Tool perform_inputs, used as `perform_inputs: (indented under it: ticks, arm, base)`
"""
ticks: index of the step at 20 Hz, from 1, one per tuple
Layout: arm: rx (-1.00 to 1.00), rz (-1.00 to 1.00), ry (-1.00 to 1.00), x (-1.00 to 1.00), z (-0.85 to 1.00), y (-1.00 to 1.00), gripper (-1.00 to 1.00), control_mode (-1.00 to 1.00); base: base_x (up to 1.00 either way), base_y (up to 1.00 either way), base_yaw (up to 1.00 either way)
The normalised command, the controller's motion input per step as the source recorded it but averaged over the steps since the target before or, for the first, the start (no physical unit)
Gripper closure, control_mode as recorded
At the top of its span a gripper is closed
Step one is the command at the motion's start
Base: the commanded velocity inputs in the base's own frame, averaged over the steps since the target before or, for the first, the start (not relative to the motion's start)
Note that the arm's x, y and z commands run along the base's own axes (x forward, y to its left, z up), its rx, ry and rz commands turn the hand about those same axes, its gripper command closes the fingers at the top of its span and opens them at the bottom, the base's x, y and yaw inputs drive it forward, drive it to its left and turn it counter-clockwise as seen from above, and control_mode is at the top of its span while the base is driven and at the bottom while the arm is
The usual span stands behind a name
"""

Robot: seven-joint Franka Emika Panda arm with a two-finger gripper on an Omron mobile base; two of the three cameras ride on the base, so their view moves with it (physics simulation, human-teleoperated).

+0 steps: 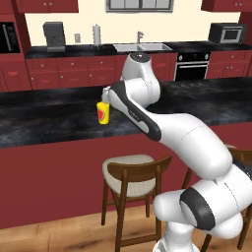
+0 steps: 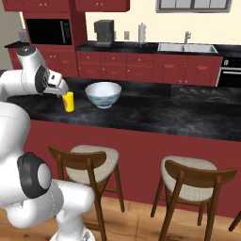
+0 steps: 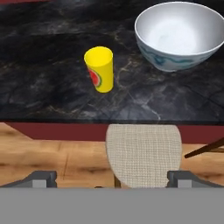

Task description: Place the cup inside the bowl on the dining table and move the bowl to any counter.

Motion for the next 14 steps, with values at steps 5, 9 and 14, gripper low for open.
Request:
perform_inputs:
  ticks: [5, 9, 14]
  arm:
    - [0.13, 0.01, 0.0, 0.23, 0.0, 0.0, -1.0, -1.0]
    - [0.01, 0.03, 0.0, 0.21, -0.03, 0.0, -1.0, -1.0]
    - [0.0, 0.02, 0.0, 0.36, -0.02, 0.0, -1.0, -1.0]
  base:
    - [0.0, 0.0, 0.0]
    - [0.0, 0.0, 0.0]
    - [0.0, 0.0, 0.0]
